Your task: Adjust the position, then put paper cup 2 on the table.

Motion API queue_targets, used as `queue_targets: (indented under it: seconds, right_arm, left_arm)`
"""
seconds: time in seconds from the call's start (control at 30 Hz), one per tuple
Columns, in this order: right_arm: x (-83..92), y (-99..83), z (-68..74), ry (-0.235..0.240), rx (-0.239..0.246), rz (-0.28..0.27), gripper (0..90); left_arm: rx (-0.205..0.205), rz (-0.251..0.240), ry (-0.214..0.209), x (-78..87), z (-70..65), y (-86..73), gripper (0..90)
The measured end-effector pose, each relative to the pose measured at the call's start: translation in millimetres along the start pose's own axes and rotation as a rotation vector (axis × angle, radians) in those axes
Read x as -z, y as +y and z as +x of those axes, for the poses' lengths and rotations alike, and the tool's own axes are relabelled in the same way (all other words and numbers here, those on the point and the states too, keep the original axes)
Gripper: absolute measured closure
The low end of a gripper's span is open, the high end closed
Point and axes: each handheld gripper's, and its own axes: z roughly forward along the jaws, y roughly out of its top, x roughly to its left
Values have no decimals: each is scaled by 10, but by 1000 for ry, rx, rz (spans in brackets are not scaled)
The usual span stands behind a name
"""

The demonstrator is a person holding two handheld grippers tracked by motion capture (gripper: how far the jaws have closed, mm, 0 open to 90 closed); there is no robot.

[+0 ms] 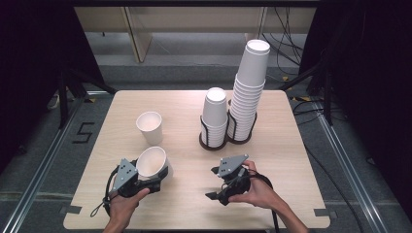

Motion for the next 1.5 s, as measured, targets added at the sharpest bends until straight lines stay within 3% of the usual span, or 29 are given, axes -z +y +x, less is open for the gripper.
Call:
queue_targets:
  seconds: [0.3,0.53,0.87,1.5]
  right_arm:
    - [25,-69,-10,-16,-9,6,167]
    - [48,-133,-16,-26,-17,19,165]
    - [71,-204,-21,-40,-27,23,164]
    - [92,-282,-29,-54,-39,41,164]
  left_arm:
    - [18,9,51,-8,116,-26,140]
    - [9,23,83,-20,183,-38,140]
    - [-2,36,110,-51,247,-67,139]
    - [17,52,167,-149,409,-85,139]
